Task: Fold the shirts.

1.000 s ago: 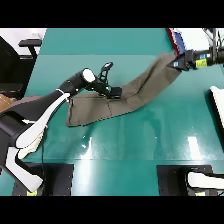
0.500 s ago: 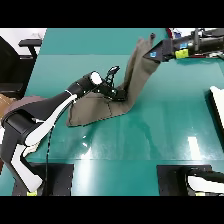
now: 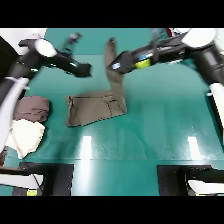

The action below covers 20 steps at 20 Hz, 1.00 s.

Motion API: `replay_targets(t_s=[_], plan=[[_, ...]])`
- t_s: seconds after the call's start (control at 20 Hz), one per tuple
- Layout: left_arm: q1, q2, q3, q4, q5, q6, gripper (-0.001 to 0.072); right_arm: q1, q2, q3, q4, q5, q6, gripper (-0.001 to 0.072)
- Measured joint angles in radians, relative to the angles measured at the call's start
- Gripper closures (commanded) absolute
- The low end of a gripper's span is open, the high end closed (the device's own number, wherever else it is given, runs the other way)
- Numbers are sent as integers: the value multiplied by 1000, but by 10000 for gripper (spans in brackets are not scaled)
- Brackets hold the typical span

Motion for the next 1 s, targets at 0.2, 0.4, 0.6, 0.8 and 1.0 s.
replay_targets(t_s=[0.2, 0.4, 0.6, 0.8, 1.0], plan=[[154, 186, 1, 109, -34, 0, 678, 193, -162, 89, 39, -65, -93, 187], [229, 283, 1, 150, -57, 1, 678, 265, -289, 202, -100, 8, -89, 234], [251, 311, 0, 166, -88, 1, 678, 176, -271, 132, -256, 98, -28, 234], [257, 317, 0, 160, -98, 1, 678, -21, -188, -86, -333, 98, 55, 146], [258, 316, -4, 113, -101, 1, 678, -187, -153, -281, -303, 35, 114, 117]])
